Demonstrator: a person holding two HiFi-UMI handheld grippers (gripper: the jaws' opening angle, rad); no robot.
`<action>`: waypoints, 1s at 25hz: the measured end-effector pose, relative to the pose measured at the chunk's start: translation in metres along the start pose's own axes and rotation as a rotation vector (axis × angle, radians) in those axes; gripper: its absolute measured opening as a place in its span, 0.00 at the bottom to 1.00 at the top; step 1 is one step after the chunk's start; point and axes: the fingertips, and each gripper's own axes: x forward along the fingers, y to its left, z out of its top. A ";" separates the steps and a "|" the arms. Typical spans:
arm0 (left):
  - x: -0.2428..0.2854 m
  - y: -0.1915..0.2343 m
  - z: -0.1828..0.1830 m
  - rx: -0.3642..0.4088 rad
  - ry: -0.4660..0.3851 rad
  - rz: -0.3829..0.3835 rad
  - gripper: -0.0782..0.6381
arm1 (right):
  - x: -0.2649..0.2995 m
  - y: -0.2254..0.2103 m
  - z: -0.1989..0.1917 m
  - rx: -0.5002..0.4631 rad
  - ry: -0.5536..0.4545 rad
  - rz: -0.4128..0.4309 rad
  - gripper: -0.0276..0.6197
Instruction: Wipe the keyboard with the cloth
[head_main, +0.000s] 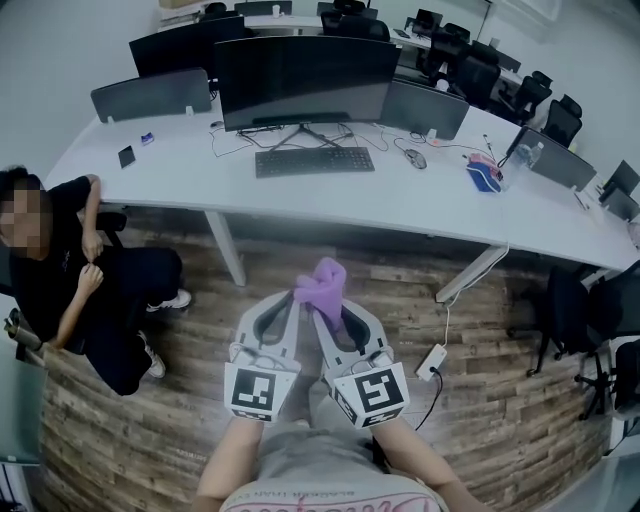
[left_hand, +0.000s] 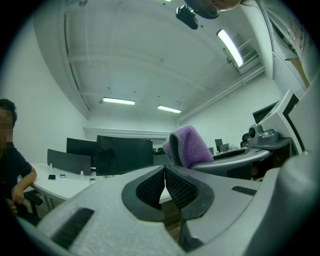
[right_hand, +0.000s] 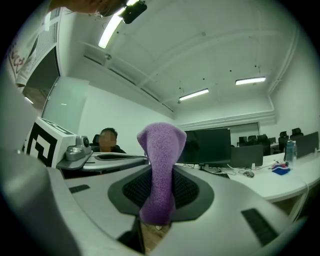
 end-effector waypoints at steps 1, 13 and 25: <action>0.010 0.003 -0.001 0.001 0.000 0.005 0.12 | 0.007 -0.008 -0.001 0.001 0.000 0.003 0.18; 0.157 0.049 -0.005 -0.011 0.017 0.064 0.12 | 0.113 -0.121 0.003 0.009 0.022 0.059 0.18; 0.278 0.080 -0.028 0.014 0.069 0.135 0.12 | 0.204 -0.225 -0.008 0.048 0.039 0.143 0.18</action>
